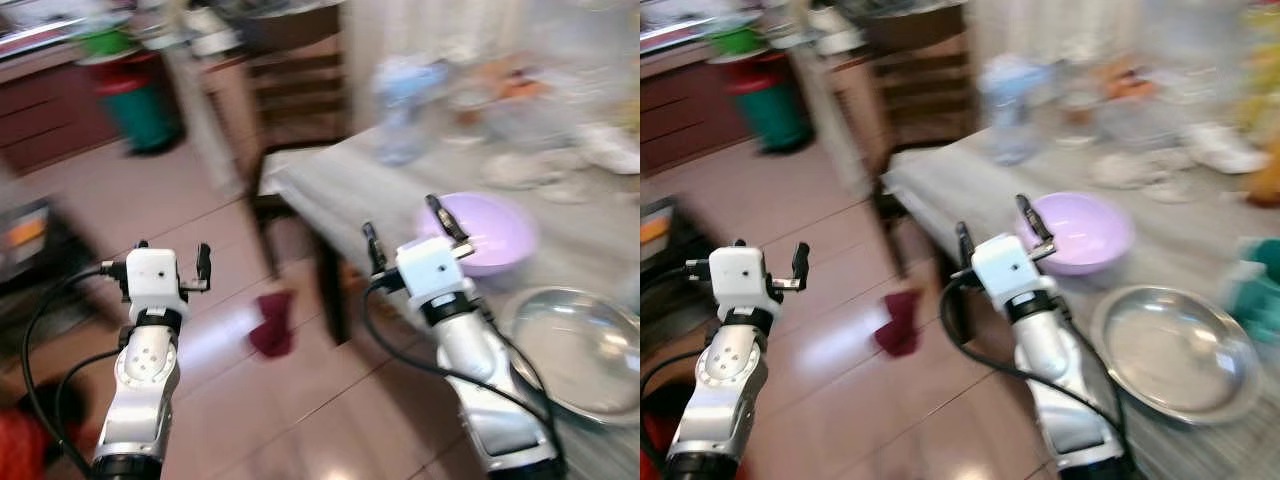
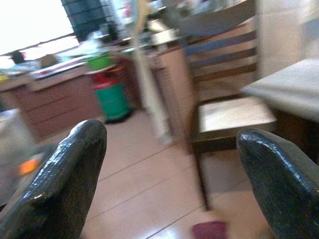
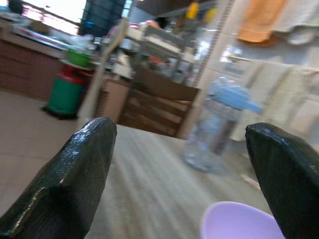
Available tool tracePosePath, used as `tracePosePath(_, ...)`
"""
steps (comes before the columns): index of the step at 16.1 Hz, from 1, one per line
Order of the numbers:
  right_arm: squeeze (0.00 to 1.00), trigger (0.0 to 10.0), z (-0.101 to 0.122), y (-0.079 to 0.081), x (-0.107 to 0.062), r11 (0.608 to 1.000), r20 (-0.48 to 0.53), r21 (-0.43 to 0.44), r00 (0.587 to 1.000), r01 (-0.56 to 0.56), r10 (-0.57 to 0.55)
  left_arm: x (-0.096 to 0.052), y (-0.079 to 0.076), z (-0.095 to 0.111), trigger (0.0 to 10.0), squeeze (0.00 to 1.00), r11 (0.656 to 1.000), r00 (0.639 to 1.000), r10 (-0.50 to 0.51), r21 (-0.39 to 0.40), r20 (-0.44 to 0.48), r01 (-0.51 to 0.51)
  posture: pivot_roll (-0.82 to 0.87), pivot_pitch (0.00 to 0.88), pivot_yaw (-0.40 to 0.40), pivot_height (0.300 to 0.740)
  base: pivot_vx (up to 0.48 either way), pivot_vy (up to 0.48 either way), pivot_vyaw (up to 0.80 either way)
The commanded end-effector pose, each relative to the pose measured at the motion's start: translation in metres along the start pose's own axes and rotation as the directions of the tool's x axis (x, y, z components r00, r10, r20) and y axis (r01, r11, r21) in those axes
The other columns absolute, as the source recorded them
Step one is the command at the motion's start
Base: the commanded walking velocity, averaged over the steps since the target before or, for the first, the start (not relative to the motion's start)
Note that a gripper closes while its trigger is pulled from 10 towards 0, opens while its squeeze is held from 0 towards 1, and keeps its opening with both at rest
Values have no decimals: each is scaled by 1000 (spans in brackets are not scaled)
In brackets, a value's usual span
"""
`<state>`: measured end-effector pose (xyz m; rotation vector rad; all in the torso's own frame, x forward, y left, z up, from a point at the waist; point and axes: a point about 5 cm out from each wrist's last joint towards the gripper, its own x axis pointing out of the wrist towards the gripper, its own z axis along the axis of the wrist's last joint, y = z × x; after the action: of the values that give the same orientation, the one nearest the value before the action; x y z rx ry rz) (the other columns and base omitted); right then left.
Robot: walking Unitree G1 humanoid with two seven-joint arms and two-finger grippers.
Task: Setting the table
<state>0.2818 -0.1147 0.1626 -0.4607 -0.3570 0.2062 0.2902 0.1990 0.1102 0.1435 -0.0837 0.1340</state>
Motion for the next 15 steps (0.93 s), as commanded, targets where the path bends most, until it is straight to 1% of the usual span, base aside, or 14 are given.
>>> tracePosePath(1, 0, 10000, 3, 2, 0, 1000, 11, 19, 1000, -3, 3, 0, 5, -4, 10000, 0, 999, 1000, 25, 25, -12, -24, -210, 70, 116, 740, 0, 0, 800)
tracePosePath(4, 0, 10000, 3, 3, 0, 1000, 11, 27, 1000, -13, 13, 0, 11, -9, 10000, 0, 997, 998, 65, 46, -26, -63, -210, 70, 116, 740, 0, 0, 800)
tracePosePath(5, 0, 10000, 0, 5, 0, 999, 4, 38, 1000, -22, 22, -2, 16, -16, 10000, 0, 994, 995, 92, 68, -48, -89, -206, 65, 113, 740, 0, 0, 800)
tracePosePath(6, 0, 10000, -4, 6, 0, 998, -13, 52, 1000, -28, 29, -5, 18, -23, 10000, 0, 993, 992, 104, 66, -75, -99, -200, 62, 103, 740, 0, 0, 800)
tracePosePath(8, 0, 10000, -9, 7, -1, 997, -36, 74, 999, -34, 37, -9, 18, -31, 10000, 0, 992, 990, 109, 72, -95, -102, -192, 58, 91, 740, 0, 0, 800)
tracePosePath(9, 0, 10000, -18, 9, -2, 994, -71, 103, 996, -42, 50, -14, 18, -39, 10000, 0, 991, 985, 122, 73, -125, -113, -179, 53, 76, 740, 0, 0, 781)
tracePosePath(10, 0, 10000, -24, 11, -3, 992, -97, 114, 993, -53, 64, -17, 18, -45, 10000, 0, 990, 982, 123, 87, -145, -111, -176, 50, 68, 740, 0, 0, 0)
tracePosePath(11, 0, 10000, -37, 12, -5, 986, -152, 162, 986, -37, 62, -23, 20, -55, 10000, 0, 989, 973, 134, 85, -187, -120, -159, 45, 47, 740, 0, 0, 0)
tracePosePath(12, 0, 10000, -47, 12, -7, 982, -193, 186, 980, -18, 54, -27, 19, -63, 10000, 0, 991, 967, 128, 70, -222, -115, -154, 44, 42, 740, 0, 0, 0)
tracePosePath(13, 0, 10000, -70, 15, -13, 974, -295, 225, 954, 8, 61, -35, 16, -79, 10000, 0, 994, 953, 104, 61, -286, -90, -140, 38, 23, 740, 0, 0, 0)
tracePosePath(15, 0, 10000, -96, 26, -23, 959, -409, 285, 906, 11, 111, -47, 11, -100, 10000, 0, 998, 921, 62, 33, -384, -53, -126, 30, 5, 740, 0, 0, 0)
